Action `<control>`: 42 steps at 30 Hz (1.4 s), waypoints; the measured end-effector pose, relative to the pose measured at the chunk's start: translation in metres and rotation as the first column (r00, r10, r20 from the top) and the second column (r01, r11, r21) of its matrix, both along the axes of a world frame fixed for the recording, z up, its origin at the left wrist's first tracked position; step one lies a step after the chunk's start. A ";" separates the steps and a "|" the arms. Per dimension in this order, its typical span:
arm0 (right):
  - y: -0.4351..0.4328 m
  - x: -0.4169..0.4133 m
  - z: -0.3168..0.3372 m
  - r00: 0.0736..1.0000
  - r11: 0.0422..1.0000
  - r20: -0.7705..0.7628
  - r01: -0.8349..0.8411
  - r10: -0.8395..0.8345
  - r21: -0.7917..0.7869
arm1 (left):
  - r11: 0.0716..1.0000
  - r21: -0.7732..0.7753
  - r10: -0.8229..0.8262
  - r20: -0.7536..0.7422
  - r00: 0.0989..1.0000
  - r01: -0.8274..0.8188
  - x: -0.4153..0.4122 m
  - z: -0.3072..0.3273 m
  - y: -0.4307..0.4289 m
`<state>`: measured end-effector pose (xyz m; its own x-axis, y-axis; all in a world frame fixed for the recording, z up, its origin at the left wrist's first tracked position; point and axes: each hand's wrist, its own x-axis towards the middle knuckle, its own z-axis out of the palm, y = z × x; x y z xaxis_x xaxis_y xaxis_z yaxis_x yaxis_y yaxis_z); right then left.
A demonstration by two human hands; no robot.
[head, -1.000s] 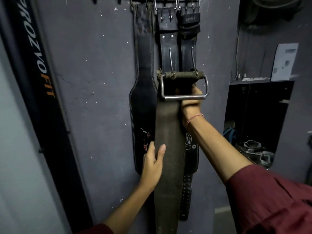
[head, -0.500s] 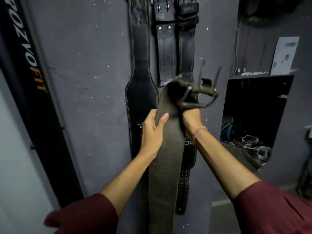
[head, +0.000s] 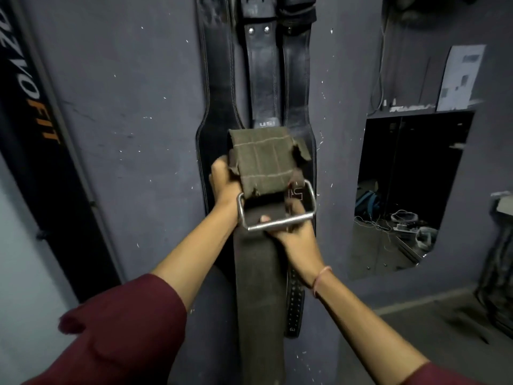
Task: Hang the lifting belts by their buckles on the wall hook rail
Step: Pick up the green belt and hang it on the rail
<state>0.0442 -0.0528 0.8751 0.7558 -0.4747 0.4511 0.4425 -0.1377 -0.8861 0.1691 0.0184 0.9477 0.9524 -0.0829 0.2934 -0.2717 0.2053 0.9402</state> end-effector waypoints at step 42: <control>0.004 0.004 0.031 0.978 0.994 0.191 -0.096 0.086 0.045 | 0.978 -0.045 0.201 0.466 0.862 -0.204 -0.021 0.073 0.014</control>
<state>0.0481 -0.0490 0.9058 0.7003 -0.4352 0.5658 0.6110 -0.0442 -0.7904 0.1479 0.0324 1.0205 0.7012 0.0938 0.7068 -0.7130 0.0930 0.6950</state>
